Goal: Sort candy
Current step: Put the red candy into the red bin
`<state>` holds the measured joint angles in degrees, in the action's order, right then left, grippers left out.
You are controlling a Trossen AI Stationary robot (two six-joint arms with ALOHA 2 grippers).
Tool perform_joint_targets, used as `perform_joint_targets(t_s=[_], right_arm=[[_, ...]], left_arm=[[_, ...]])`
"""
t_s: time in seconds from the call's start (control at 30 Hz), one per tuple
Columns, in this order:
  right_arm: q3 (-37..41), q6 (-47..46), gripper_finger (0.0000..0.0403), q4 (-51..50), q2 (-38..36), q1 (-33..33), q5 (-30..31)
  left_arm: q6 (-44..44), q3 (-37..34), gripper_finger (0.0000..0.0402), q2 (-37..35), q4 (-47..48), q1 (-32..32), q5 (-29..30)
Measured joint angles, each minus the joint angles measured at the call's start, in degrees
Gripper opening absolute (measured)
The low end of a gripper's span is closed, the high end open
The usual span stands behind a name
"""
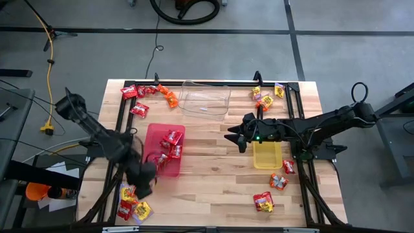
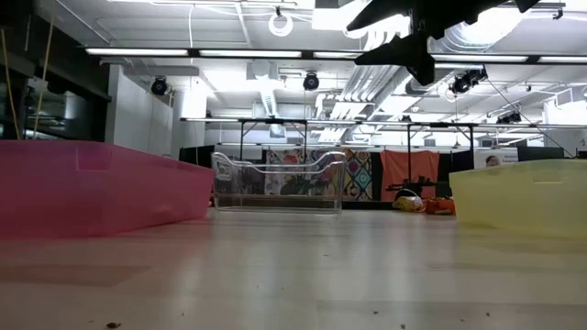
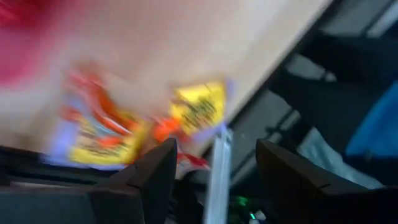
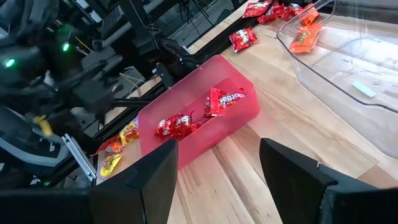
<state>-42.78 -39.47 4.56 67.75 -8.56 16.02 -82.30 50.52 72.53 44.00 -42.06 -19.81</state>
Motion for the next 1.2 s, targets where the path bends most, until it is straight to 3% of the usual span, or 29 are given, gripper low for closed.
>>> perform_joint_targets(t_s=[0.13, 0.4, 1.03, 1.13, 1.2], right_arm=[[0.0, 0.2, 0.0222, 0.0, 0.0, 0.0, 0.0], [0.0, 2.6, 0.0222, -0.6, 0.0, 0.8, 0.0], [0.0, 2.5, 0.0222, -1.8, 0.0, 3.0, -0.1], [0.0, 2.5, 0.0222, -1.8, 0.0, 3.0, -0.1], [0.0, 2.5, 0.0222, -1.8, 0.0, 3.0, -0.1]], left_arm=[[-9.3, 0.5, 0.0207, 5.1, -7.5, -6.3, -2.4], [-20.8, 5.4, 0.0207, 13.7, -0.5, -11.8, -3.1], [-24.0, 8.6, 0.0204, 27.7, 2.9, -16.9, -3.0], [-23.1, 8.6, 0.0178, 27.7, 2.7, -16.9, -2.0], [-21.8, 8.6, 0.0137, 27.0, 2.8, -16.9, -1.6]])
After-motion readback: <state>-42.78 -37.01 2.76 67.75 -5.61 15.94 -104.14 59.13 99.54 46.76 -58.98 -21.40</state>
